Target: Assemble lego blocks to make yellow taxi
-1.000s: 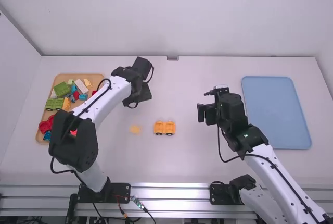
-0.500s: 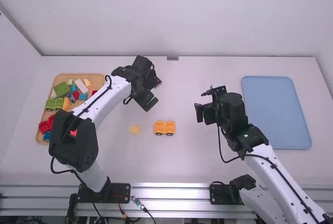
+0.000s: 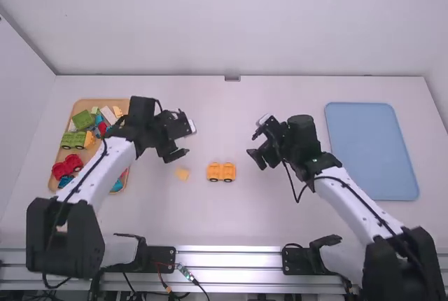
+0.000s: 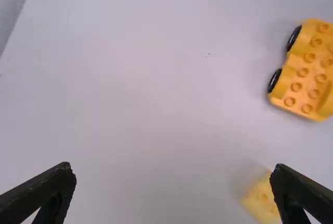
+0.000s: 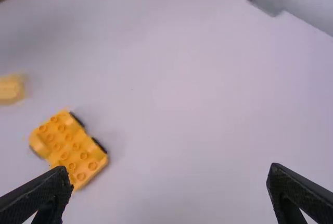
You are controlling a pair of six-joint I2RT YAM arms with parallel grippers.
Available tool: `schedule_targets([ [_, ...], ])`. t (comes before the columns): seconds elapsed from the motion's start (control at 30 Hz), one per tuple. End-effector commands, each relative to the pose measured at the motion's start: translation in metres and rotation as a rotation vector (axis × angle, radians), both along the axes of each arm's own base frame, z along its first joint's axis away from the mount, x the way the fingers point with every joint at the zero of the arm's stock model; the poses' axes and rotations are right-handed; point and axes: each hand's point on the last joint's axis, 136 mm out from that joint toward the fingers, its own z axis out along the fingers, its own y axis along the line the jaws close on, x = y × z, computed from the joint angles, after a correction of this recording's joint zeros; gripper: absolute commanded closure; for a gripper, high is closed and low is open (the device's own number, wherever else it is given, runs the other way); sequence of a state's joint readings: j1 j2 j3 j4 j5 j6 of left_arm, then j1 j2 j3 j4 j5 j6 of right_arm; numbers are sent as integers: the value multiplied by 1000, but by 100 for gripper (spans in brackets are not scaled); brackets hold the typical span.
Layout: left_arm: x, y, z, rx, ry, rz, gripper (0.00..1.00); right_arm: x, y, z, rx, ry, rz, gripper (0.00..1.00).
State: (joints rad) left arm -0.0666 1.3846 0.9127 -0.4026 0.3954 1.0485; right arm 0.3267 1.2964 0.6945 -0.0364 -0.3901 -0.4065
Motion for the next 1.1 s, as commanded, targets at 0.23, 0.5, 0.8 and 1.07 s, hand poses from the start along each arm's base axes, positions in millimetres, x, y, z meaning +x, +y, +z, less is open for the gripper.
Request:
schedule_targets([
  [0.23,-38,1,-21,-105,-63,-205,1,-13,42,-35,17,-73,416,1],
  [0.5,-69,6,-67,-133,92,-477,1,-11,51,-45,82,-36,428,1],
  [0.8,-52,12,-109,-108,167,-530,5,-23,67,-41,77,-51,482,1],
  [1.07,-55,11,-125,-102,156,-573,5,-31,76,-41,79,-46,513,1],
])
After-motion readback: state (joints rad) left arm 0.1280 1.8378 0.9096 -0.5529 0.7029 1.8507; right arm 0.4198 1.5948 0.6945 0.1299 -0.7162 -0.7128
